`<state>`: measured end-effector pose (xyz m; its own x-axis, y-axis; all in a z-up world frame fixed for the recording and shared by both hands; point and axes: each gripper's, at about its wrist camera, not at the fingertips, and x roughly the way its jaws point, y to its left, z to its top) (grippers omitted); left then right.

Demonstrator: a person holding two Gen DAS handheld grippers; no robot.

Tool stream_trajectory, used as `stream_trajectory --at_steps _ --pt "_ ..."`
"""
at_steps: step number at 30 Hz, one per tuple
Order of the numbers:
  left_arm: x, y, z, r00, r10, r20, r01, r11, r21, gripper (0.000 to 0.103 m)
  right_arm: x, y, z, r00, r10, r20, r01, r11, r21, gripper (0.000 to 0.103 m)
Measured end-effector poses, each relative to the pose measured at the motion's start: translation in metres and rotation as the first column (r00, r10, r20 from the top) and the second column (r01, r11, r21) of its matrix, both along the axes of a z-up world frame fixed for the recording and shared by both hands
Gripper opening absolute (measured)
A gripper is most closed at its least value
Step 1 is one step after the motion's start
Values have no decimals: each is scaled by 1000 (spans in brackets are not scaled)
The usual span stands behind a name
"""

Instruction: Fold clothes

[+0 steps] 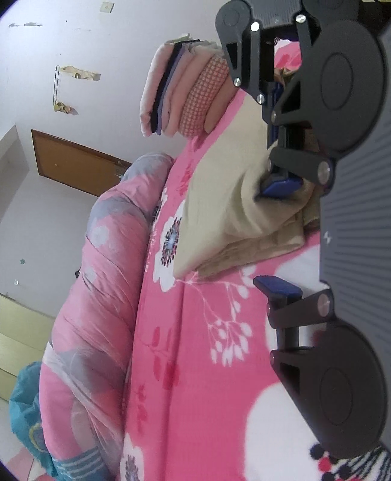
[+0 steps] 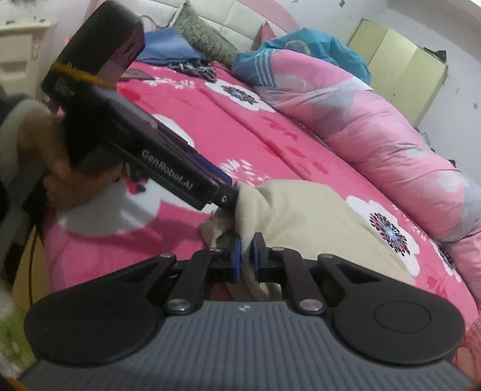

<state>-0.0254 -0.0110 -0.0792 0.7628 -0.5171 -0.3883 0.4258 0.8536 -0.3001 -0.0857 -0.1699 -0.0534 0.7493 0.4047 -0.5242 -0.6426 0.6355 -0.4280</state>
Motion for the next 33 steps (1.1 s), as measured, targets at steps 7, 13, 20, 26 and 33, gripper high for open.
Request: stream_trajectory --at_steps 7,13,20,26,33 --pt "-13 1 -3 998 58 -4 -58 998 25 60 -15 13 -12 993 62 102 -47 989 -139 7" --pt "-37 41 10 996 94 -4 -94 994 -52 59 -22 12 -22 982 83 169 -55 985 -162 9" --pt "-13 21 19 998 43 -37 -46 995 -87 59 -31 12 -33 967 78 241 -40 987 -158 12" --pt "-4 17 1 994 -1 -114 -16 989 -145 59 -46 3 -30 966 83 243 -54 991 -126 28" --pt "-2 23 -8 991 -3 -134 -19 986 -164 58 -46 -80 34 981 -179 72 149 939 310 27"
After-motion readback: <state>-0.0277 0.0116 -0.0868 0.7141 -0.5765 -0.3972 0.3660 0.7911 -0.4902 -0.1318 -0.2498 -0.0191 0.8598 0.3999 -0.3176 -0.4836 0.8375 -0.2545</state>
